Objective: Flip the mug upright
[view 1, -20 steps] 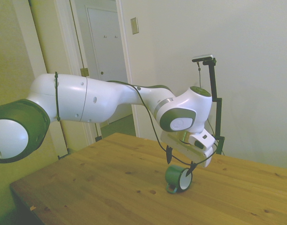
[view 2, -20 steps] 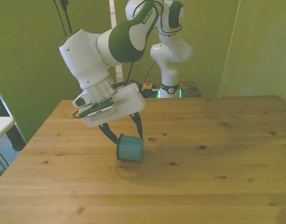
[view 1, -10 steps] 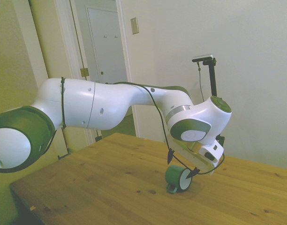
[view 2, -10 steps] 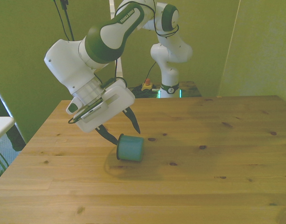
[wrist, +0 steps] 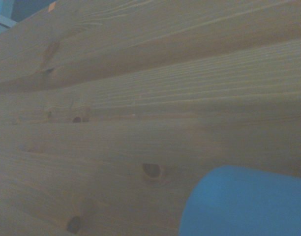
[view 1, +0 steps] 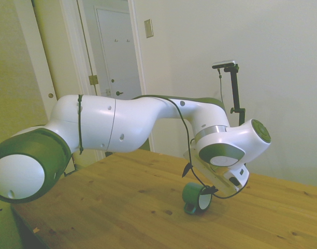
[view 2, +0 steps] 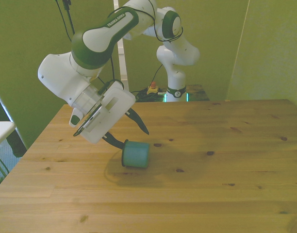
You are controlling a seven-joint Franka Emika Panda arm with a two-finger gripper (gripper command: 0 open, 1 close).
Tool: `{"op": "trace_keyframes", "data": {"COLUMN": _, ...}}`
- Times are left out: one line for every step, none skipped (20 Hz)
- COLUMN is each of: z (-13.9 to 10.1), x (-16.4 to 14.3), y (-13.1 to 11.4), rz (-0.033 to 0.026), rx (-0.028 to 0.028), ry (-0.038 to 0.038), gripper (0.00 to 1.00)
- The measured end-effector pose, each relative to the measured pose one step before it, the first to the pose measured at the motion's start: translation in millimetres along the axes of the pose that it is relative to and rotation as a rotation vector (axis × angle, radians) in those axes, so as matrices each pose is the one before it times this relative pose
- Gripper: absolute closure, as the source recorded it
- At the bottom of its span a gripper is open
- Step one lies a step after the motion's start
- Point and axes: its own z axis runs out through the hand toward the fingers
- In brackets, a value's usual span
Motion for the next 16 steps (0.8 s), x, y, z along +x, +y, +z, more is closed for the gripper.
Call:
{"op": "trace_keyframes", "data": {"z": 2.22, "x": 2.83, "y": 0.41, "rz": -0.00191, "rx": 0.00543, "ry": -0.01160, "gripper": 0.00}}
{"op": "trace_keyframes", "data": {"z": 3.91, "x": 2.40, "y": 0.02, "rz": -0.00244, "rx": 0.00219, "ry": -0.01559, "gripper": 0.00}}
{"op": "trace_keyframes", "data": {"z": 3.88, "x": 2.43, "y": 0.02, "rz": -0.00228, "rx": 0.00158, "ry": -0.01485, "gripper": 0.00}}
{"op": "trace_keyframes", "data": {"z": 4.06, "x": 2.95, "y": -0.28, "rz": -0.00216, "rx": 0.00512, "ry": -0.01143, "gripper": 0.00}}
{"op": "trace_keyframes", "data": {"z": 3.70, "x": 2.91, "y": 0.05, "rz": -0.00163, "rx": 0.00609, "ry": -0.01094, "gripper": 0.00}}
{"op": "trace_keyframes", "data": {"z": 2.64, "x": 2.86, "y": 0.43, "rz": -0.00126, "rx": 0.00406, "ry": -0.00703, "gripper": 0.00}}
{"op": "trace_keyframes", "data": {"z": 2.44, "x": 2.27, "y": 1.10, "rz": -0.00021, "rx": 0.00207, "ry": -0.00920, "gripper": 0.00}}
{"op": "trace_keyframes", "data": {"z": 1.91, "x": 1.82, "y": 0.89, "rz": -0.00062, "rx": 0.00307, "ry": -0.00936, "gripper": 0.00}}
{"op": "trace_keyframes", "data": {"z": 1.81, "x": 1.81, "y": 0.75, "rz": -0.00019, "rx": 0.00334, "ry": -0.00638, "gripper": 0.00}}
{"op": "trace_keyframes", "data": {"z": 1.84, "x": 0.59, "y": 0.69, "rz": 0.00007, "rx": 0.00395, "ry": -0.01083, "gripper": 0.00}}
{"op": "trace_keyframes", "data": {"z": 1.30, "x": 0.76, "y": 0.68, "rz": 0.00027, "rx": 0.00299, "ry": -0.00609, "gripper": 0.00}}
{"op": "trace_keyframes", "data": {"z": 0.35, "x": 0.46, "y": 0.36, "rz": -0.00029, "rx": 0.00249, "ry": -0.00306, "gripper": 1.00}}
{"op": "trace_keyframes", "data": {"z": 0.15, "x": -0.08, "y": 0.18, "rz": -0.00018, "rx": 0.00281, "ry": -0.00331, "gripper": 1.00}}
{"op": "trace_keyframes", "data": {"z": 0.19, "x": -0.32, "y": 0.03, "rz": -0.00016, "rx": 0.00361, "ry": -0.00419, "gripper": 1.00}}
{"op": "trace_keyframes", "data": {"z": 0.09, "x": -0.23, "y": -0.21, "rz": -0.00040, "rx": 0.00185, "ry": -0.00189, "gripper": 1.00}}
{"op": "trace_keyframes", "data": {"z": 0.53, "x": -0.08, "y": -0.42, "rz": -0.00079, "rx": 0.00096, "ry": -0.00168, "gripper": 1.00}}
